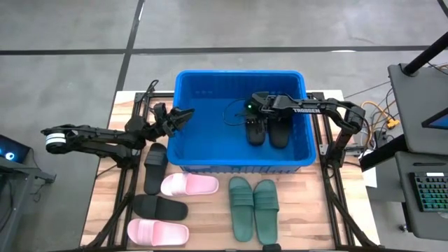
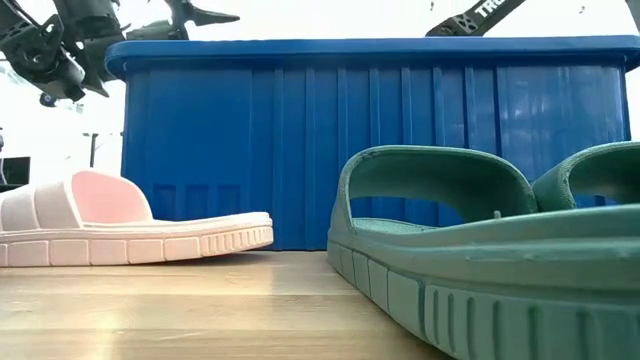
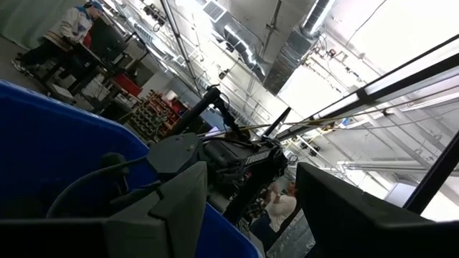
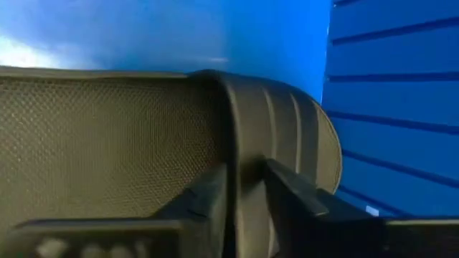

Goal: Pick and place slides into bin
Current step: Put the black slide into the blue container

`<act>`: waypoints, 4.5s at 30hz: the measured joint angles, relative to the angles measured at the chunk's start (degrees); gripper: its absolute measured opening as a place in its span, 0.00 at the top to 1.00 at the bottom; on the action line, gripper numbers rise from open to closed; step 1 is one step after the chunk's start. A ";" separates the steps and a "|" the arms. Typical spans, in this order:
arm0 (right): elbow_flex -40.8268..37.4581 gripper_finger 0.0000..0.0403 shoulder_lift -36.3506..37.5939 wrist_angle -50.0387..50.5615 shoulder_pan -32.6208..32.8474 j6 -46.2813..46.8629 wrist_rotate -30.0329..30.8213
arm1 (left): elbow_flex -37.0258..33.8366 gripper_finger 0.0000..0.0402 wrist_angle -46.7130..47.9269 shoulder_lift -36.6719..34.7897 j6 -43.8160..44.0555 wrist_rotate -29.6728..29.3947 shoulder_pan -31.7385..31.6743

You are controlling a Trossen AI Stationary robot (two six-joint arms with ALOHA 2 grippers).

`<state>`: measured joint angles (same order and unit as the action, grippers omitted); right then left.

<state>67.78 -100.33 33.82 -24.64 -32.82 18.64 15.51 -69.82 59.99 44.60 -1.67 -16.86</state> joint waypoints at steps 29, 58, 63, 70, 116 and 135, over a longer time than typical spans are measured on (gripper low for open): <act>-2.37 0.98 0.70 -2.96 -0.17 -4.07 4.12 | -0.07 0.50 0.09 0.00 -0.33 -0.09 0.04; -0.49 0.65 0.69 5.90 -0.59 6.64 2.77 | -0.17 0.50 0.04 -0.02 0.00 1.09 0.00; 2.88 0.59 0.89 12.99 -0.14 8.74 0.70 | -0.17 0.50 0.04 0.00 0.00 1.11 0.00; 10.66 0.57 3.64 19.53 0.63 17.12 -6.66 | -0.17 0.50 0.02 -0.02 0.00 1.73 0.00; -8.79 0.98 1.87 6.71 0.57 23.97 -25.03 | -0.66 0.50 0.37 -0.02 -0.02 1.95 0.02; 6.76 0.98 0.78 -2.75 -2.14 22.32 -22.96 | -0.68 0.50 0.44 -0.02 0.02 1.90 0.00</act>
<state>74.54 -99.55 31.07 -26.78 -10.50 -4.32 14.83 -69.38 59.96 44.62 0.23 -16.86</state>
